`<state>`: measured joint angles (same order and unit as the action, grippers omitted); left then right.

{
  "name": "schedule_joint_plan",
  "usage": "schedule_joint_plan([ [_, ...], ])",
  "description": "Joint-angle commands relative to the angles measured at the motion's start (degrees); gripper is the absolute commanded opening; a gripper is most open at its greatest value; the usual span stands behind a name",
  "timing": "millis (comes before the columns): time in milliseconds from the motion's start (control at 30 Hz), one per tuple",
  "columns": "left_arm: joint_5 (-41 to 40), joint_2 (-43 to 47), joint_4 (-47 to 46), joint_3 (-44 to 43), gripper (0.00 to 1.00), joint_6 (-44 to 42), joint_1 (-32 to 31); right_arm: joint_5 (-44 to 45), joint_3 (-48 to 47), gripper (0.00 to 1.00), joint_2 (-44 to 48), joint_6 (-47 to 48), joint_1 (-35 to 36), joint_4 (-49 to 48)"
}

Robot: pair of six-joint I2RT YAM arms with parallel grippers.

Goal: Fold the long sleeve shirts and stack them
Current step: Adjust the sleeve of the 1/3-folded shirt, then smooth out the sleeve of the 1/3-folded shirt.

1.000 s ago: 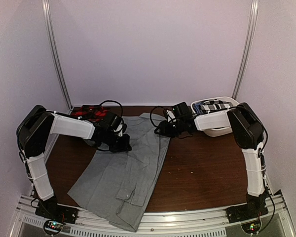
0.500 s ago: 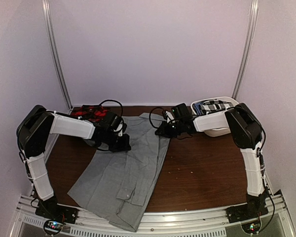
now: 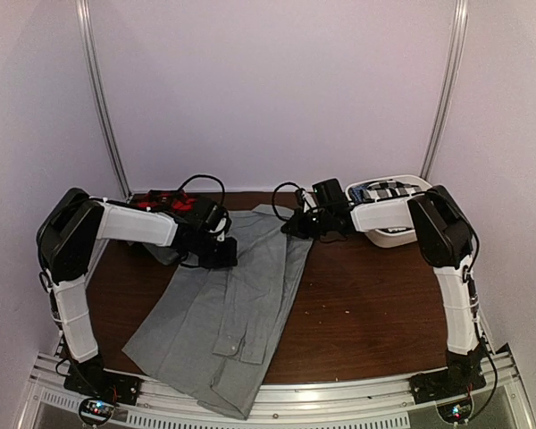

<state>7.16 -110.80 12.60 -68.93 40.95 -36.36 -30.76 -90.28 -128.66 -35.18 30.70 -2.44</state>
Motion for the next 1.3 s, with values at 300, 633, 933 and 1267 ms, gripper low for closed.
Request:
schedule_joint_plan([
  [300, -6.3, 0.7, 3.9, -2.9, 0.35, -2.9, 1.2, 6.1, -4.5, 0.33, -1.6, 2.9, -1.5, 5.0],
  [633, -5.2, 5.2, 4.4, -3.9, 0.35, -4.3, 0.7, 13.6, 0.4, 0.36, 8.6, 6.5, 1.4, 7.4],
  [933, 2.3, 0.4, 1.2, -5.7, 0.17, -3.6, -0.2, 9.8, 3.0, 0.18, 6.3, 6.7, 5.6, 3.4],
  [1267, 0.4, -9.6, 0.4, -12.2, 0.12, -5.8, 2.2, 5.9, -6.4, 0.12, -3.9, 6.4, 4.8, 4.8],
])
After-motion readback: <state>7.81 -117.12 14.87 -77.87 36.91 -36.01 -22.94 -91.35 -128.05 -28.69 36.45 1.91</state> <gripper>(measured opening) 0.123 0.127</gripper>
